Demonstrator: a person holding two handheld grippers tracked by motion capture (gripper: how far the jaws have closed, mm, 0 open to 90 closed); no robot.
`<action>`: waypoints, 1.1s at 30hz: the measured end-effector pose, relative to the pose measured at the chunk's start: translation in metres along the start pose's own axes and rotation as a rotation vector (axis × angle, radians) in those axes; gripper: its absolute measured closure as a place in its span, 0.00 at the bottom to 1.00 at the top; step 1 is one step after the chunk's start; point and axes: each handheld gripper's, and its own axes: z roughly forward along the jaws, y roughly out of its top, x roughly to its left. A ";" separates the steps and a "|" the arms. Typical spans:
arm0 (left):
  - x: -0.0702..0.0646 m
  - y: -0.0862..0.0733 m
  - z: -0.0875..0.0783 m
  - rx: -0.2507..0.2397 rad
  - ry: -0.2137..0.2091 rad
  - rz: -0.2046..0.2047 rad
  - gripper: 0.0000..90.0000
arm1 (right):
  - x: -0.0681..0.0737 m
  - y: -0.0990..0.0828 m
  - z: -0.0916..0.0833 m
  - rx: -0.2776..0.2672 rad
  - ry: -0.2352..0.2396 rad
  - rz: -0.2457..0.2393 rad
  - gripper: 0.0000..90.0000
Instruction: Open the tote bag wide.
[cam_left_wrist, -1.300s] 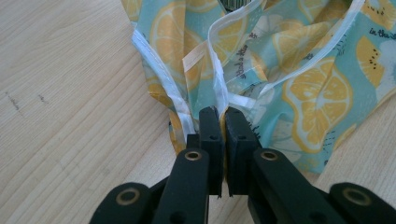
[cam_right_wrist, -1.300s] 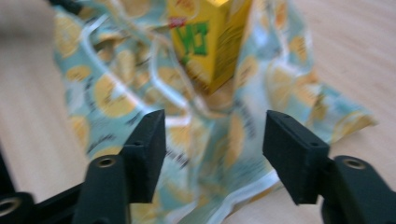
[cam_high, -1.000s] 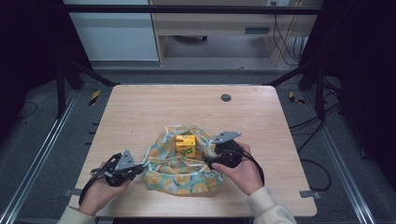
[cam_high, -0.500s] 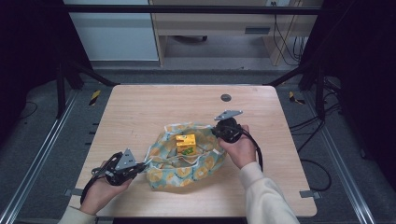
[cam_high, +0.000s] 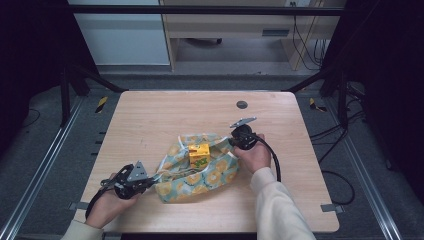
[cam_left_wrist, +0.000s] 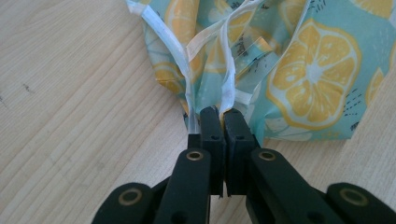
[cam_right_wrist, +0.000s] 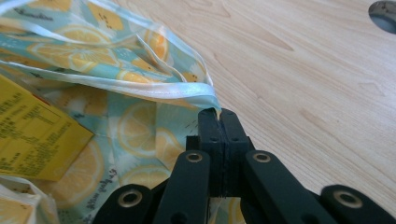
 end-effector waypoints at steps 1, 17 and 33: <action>0.000 0.000 0.000 0.004 0.000 0.003 0.98 | 0.000 0.000 0.001 0.007 0.000 -0.002 1.00; -0.003 -0.001 0.009 0.039 -0.001 0.011 0.98 | 0.004 -0.011 0.009 0.029 0.001 -0.022 0.99; -0.003 -0.003 0.013 0.058 -0.016 0.004 0.98 | 0.000 -0.014 0.011 0.036 0.025 -0.012 1.00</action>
